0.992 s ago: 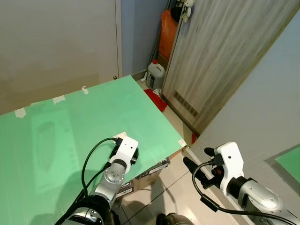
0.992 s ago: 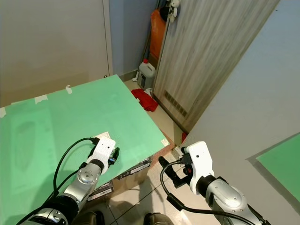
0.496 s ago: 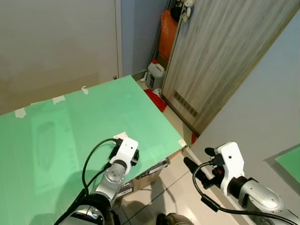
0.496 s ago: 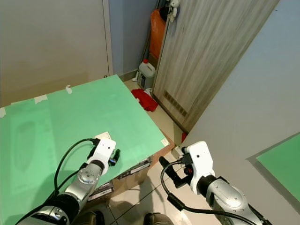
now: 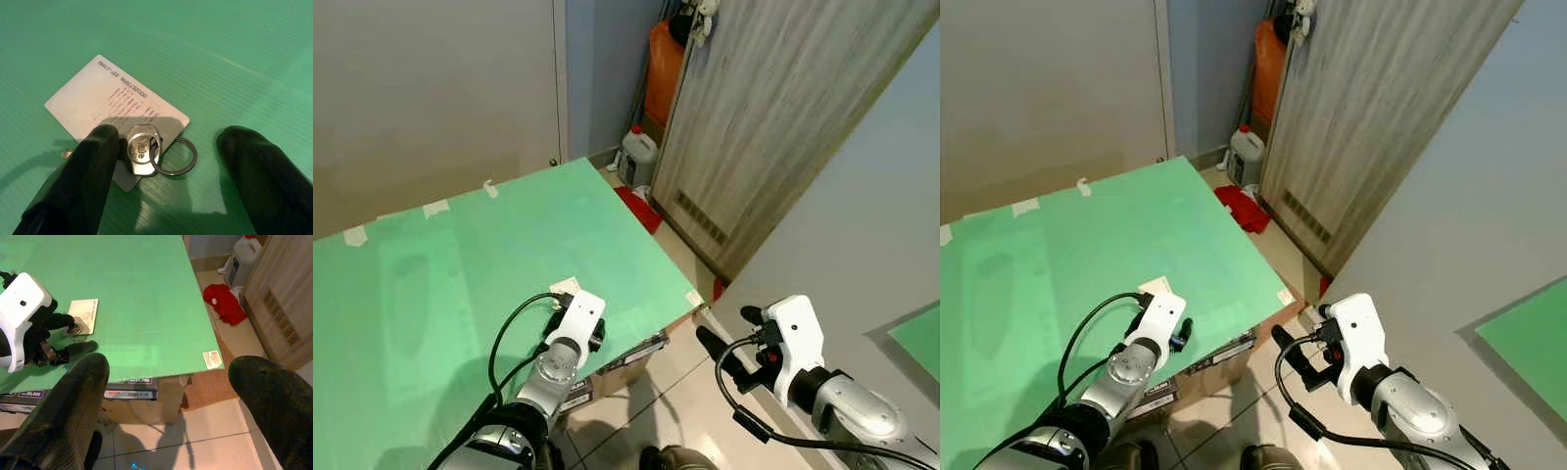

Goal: Hang keys on a hook

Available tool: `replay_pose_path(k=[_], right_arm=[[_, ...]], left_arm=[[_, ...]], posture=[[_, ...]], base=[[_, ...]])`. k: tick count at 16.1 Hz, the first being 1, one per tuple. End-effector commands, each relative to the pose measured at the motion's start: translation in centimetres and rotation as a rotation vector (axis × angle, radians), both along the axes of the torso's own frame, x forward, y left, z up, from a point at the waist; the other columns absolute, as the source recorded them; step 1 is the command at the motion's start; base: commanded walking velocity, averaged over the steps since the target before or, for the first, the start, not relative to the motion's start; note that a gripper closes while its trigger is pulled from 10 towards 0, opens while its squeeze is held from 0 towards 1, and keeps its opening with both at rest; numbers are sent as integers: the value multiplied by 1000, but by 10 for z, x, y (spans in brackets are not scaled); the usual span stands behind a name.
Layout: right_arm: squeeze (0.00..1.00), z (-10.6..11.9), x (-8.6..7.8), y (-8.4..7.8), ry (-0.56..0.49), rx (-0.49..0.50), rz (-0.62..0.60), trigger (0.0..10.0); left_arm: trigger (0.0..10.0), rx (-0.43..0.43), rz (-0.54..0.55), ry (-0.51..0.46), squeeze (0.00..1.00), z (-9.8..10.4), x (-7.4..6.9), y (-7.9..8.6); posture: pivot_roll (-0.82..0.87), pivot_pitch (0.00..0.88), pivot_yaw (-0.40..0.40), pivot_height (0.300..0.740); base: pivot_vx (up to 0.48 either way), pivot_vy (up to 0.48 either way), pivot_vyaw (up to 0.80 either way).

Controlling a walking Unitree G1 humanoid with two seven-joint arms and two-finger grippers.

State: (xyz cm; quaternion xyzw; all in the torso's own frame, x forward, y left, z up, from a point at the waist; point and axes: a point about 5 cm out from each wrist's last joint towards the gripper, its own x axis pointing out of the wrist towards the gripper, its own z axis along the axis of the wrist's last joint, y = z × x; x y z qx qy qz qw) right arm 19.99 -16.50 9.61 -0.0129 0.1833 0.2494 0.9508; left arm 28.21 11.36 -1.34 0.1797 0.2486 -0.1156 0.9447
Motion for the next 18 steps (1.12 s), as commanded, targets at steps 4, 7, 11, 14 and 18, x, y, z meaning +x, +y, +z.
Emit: replay_pose_path(k=[4, 7, 11, 14, 18], right_arm=[[0, 2, -1, -4, -1, -15, -17, 10000], [0, 2, -2, -5, 1, -17, -18, 10000], [0, 2, -2, -5, 2, -17, -18, 10000], [0, 1, 0, -5, 2, -16, -17, 10000], [0, 0, 2, -4, -1, -15, -16, 10000]], left_arm=[[0, -42, 8, 71, 0, -9, -8, -1], [0, -33, -50, 71, 0, -10, -10, -4], [0, -19, -30, -37, 0, 2, 0, 0], [0, -30, -43, -172, 0, 23, 14, 2], [0, -83, -27, -243, 0, 38, 21, 4]], posture=[[-218, 126, -104, 740], [-219, 129, -103, 740], [-216, 129, -103, 740], [-208, 122, -100, 740], [-196, 111, -97, 740]], base=[[0, 0, 0], [0, 0, 0], [0, 0, 0], [0, 0, 0], [0, 0, 0]])
